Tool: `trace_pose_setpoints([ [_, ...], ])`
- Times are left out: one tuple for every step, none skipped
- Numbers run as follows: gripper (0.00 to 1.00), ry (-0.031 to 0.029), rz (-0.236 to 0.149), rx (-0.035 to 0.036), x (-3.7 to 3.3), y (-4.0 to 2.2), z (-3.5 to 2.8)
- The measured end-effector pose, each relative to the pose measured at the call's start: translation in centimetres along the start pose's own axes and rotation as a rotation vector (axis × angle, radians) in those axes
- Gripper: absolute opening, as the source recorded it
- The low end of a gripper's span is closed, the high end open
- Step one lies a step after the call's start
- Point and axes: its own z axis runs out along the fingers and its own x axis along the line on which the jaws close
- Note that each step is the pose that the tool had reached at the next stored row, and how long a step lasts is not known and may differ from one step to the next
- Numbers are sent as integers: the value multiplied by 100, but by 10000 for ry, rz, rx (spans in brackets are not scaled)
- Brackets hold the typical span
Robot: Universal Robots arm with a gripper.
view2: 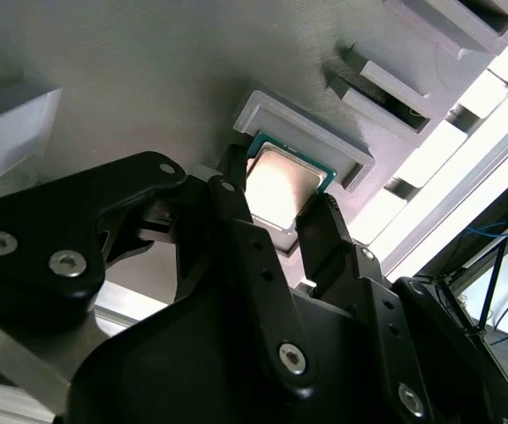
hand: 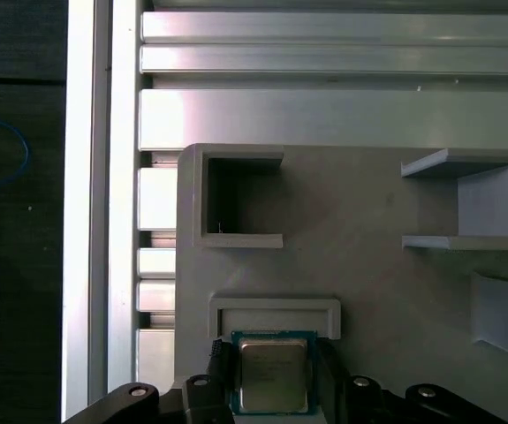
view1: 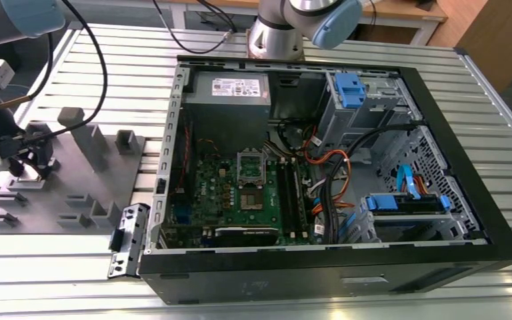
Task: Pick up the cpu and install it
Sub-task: 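Pick up the cpu and move it towards the insertion slot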
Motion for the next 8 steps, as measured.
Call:
trace_pose_setpoints([
  [48, -1, 0, 0, 0, 0, 0],
  [48, 0, 0, 0, 0, 0, 0],
  [48, 0, 0, -1, 0, 0, 1],
  [48, 0, 0, 0, 0, 0, 0],
  [48, 0, 0, 0, 0, 0, 0],
  [47, 0, 0, 0, 0, 0, 0],
  [47, 0, 0, 0, 0, 0, 1],
  [47, 0, 0, 0, 0, 0, 1],
])
